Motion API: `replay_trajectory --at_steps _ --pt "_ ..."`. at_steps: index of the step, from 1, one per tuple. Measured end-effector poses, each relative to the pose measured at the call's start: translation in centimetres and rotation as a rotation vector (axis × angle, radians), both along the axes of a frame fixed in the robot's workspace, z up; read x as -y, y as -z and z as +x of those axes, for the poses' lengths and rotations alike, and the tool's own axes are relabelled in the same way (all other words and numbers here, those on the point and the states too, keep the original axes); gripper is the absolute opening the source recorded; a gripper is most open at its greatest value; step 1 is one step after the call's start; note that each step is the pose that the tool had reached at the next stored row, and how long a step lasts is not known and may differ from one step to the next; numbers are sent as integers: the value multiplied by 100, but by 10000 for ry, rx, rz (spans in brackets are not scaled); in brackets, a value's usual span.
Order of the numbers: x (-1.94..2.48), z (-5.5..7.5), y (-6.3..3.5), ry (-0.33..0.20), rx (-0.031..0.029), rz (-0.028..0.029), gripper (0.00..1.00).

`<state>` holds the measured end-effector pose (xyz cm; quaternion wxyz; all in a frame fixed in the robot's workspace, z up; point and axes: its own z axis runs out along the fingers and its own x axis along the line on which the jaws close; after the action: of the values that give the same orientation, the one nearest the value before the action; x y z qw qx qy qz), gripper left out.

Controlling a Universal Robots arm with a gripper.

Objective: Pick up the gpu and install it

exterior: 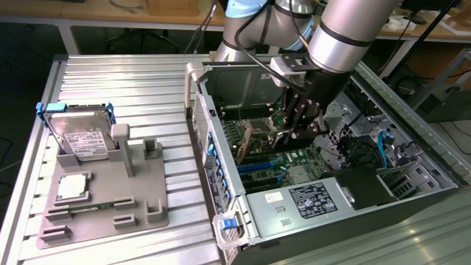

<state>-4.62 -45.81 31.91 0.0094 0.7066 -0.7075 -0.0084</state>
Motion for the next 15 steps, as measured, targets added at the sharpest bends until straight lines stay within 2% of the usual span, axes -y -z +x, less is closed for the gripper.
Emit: replay_trajectory --at_steps 7,15 --pt "0 -42 91 -31 0 0 27" --pt "0 -45 99 -33 1 1 27"
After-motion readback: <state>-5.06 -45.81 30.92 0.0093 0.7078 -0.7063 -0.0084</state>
